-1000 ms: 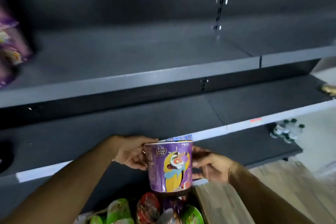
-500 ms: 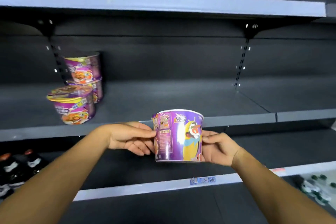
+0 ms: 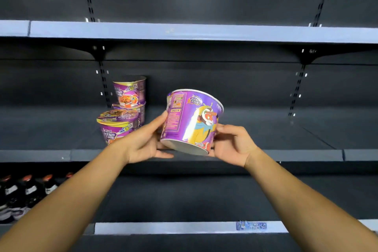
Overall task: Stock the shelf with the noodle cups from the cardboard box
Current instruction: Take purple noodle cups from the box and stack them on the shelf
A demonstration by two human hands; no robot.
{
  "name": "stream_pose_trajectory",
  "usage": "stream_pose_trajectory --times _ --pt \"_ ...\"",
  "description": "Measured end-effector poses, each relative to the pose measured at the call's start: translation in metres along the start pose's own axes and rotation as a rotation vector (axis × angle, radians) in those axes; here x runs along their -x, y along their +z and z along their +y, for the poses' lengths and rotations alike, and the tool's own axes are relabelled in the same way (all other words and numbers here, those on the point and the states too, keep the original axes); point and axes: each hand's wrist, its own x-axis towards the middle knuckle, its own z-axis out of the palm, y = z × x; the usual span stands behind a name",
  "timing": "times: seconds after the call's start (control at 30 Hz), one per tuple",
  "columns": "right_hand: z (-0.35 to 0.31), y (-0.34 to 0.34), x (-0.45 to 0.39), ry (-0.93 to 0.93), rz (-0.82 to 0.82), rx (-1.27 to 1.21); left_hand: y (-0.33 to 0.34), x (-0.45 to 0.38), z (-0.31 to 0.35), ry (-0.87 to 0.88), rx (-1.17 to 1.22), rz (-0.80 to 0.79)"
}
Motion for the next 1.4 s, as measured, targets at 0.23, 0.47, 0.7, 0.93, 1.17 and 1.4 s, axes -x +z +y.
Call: stream_pose_trajectory --times 0.23,0.47,0.7,0.93,1.17,1.4 --pt "0.012 0.027 -0.036 0.026 0.007 0.001 -0.011 0.008 -0.006 0.045 0.227 0.011" --pt "0.007 0.067 -0.070 -0.017 0.188 0.280 -0.036 0.021 0.026 0.298 0.028 0.325" --pt "0.009 0.121 -0.115 -0.131 0.161 0.558 -0.069 0.015 0.046 0.583 -0.229 0.644" --pt "0.025 0.130 -0.174 -0.212 0.175 0.559 -0.110 0.010 0.054 0.605 -0.134 0.696" --pt "0.049 0.130 -0.225 -0.123 0.196 0.628 -0.156 -0.007 0.047 0.564 -0.231 0.683" --pt "0.070 0.119 -0.247 -0.081 0.230 0.626 -0.184 -0.021 0.028 0.546 -0.266 0.657"
